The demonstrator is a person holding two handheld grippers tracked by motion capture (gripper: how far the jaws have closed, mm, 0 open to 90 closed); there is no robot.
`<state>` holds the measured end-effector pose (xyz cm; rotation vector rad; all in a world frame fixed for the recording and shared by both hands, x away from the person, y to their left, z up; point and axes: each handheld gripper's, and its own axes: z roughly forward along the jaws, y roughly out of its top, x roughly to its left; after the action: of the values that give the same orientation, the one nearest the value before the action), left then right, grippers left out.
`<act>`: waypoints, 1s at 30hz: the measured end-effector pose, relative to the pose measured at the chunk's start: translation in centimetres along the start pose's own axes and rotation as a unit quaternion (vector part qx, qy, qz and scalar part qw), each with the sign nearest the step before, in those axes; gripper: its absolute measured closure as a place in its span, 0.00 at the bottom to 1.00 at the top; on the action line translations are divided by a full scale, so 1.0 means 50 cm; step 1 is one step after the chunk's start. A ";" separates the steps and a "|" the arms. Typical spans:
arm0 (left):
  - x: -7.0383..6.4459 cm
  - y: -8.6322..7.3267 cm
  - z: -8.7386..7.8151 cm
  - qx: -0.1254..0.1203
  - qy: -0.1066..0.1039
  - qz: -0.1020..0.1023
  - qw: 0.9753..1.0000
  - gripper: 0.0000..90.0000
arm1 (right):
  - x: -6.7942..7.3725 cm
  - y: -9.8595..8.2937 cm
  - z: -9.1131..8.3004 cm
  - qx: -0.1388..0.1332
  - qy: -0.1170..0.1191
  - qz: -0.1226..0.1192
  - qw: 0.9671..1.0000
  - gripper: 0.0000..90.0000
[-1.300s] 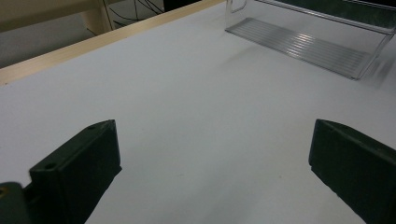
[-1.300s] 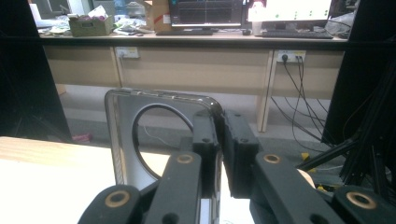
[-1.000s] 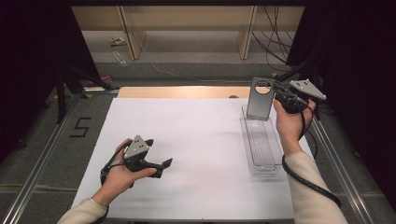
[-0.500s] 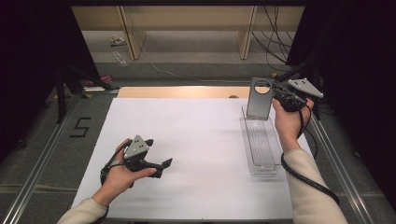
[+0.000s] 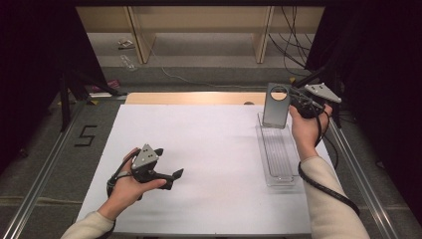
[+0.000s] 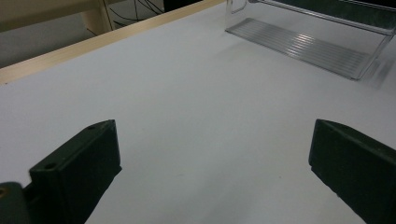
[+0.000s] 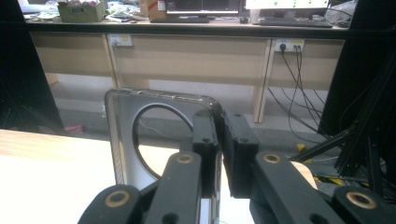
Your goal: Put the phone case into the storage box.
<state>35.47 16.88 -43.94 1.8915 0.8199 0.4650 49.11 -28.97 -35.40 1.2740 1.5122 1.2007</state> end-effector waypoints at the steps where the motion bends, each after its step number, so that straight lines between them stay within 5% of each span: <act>1: 0.000 0.000 0.000 0.000 0.000 0.000 1.000 0.02 | -0.001 -0.001 0.002 0.000 0.000 0.000 1.000 0.94; 30: 0.001 -0.001 0.001 0.001 0.000 -0.001 1.000 0.02 | -0.008 -0.019 0.036 0.023 -0.002 -0.004 1.000 0.94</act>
<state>35.50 16.90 -44.00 1.8913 0.8222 0.4624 50.69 -29.08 -36.74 1.2995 1.5488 1.1643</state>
